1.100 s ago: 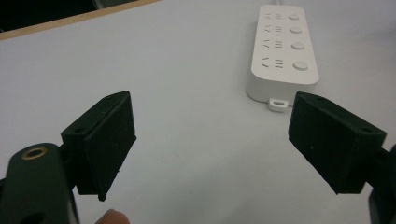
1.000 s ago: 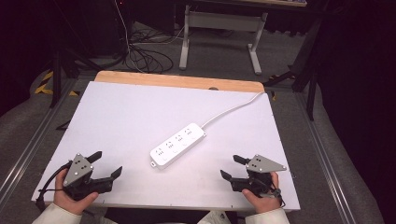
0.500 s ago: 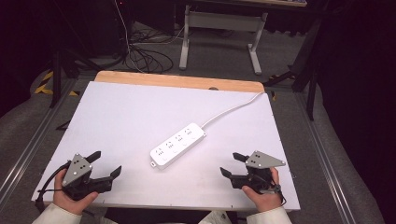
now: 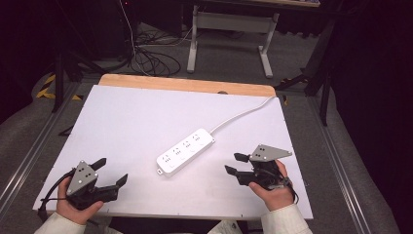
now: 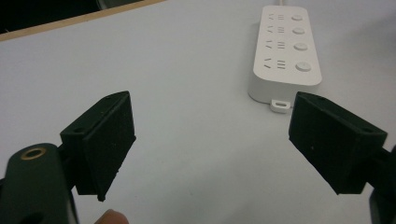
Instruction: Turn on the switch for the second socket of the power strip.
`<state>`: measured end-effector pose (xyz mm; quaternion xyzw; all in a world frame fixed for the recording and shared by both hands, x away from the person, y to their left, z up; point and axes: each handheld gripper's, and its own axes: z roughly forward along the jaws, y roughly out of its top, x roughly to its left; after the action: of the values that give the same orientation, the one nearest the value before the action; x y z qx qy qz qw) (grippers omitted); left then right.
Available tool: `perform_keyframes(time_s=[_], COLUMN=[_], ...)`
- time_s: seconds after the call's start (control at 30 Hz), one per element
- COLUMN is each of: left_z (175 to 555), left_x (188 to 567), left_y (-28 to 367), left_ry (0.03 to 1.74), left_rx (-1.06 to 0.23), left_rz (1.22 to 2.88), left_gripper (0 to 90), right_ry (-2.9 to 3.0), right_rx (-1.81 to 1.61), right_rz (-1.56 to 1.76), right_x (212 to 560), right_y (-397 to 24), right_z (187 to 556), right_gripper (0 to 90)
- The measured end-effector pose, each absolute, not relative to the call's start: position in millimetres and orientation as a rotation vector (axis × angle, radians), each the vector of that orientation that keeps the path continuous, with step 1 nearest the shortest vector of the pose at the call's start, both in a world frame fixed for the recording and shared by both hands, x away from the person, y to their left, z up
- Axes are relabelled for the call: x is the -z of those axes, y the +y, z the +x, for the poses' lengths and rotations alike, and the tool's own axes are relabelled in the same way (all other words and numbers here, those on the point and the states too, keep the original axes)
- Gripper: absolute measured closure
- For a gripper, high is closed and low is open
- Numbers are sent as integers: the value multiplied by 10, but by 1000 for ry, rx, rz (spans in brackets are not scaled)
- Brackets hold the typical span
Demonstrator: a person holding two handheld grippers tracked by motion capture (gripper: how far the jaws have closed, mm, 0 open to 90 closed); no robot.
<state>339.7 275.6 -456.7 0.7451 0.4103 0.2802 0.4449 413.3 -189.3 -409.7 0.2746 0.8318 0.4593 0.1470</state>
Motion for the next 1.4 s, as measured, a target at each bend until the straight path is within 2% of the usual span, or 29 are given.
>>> perform_keyframes(time_s=[0.47, 1.4], left_z=[3395, 3393], left_x=[4566, 4559], left_y=[2761, 2787], left_ry=[1016, 1015], left_rx=[-705, -709], left_rz=[1858, 1852], left_gripper=[149, 149], right_ry=[2421, 2470], right_rx=[-1269, -1239], right_rz=[765, 711], right_x=[3945, 3852], right_y=[-1620, -1125], right_z=[4347, 4665], right_gripper=[477, 511])
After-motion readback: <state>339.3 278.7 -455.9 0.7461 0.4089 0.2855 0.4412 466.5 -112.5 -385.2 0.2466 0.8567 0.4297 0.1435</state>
